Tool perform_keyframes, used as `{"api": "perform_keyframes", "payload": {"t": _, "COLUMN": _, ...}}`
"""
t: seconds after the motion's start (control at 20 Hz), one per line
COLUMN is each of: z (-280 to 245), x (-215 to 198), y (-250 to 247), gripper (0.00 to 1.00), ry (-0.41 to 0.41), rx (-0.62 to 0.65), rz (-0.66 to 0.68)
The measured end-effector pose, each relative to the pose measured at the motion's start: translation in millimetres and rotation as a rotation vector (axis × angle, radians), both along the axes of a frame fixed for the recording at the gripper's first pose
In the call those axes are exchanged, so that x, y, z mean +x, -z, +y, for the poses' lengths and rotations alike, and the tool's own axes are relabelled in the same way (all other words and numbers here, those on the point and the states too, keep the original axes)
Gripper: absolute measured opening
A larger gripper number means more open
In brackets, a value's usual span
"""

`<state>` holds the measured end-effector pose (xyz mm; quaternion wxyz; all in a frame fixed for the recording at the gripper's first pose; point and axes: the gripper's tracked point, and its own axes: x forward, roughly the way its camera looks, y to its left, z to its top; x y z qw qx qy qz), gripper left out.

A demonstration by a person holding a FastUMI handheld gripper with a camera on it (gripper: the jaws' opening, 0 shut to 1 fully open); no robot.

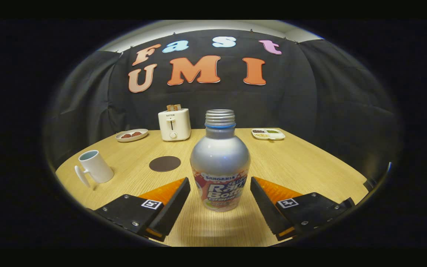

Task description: Take the bottle from table, then pour the juice into the cup, finally place the bottle on the coaster

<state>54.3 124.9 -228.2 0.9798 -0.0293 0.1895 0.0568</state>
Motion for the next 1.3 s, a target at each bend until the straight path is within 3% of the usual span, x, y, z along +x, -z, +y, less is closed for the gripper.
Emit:
{"api": "perform_keyframes", "payload": {"t": 0.15, "z": 1, "x": 0, "y": -1, "gripper": 0.78, "ry": 0.001, "rx": -0.011, "rz": 0.002}}
{"api": "perform_keyframes", "payload": {"t": 0.3, "z": 5, "x": -1, "y": -3, "gripper": 0.73, "ry": 0.003, "rx": -0.024, "rz": 0.014}}
{"api": "perform_keyframes", "payload": {"t": 0.65, "z": 33, "x": 0, "y": -42, "gripper": 0.73, "ry": -0.028, "rx": -0.133, "rz": -0.068}}
{"api": "perform_keyframes", "payload": {"t": 1.3, "z": 128, "x": -3, "y": -69, "gripper": 0.72, "ry": -0.174, "rx": -0.285, "rz": -0.125}}
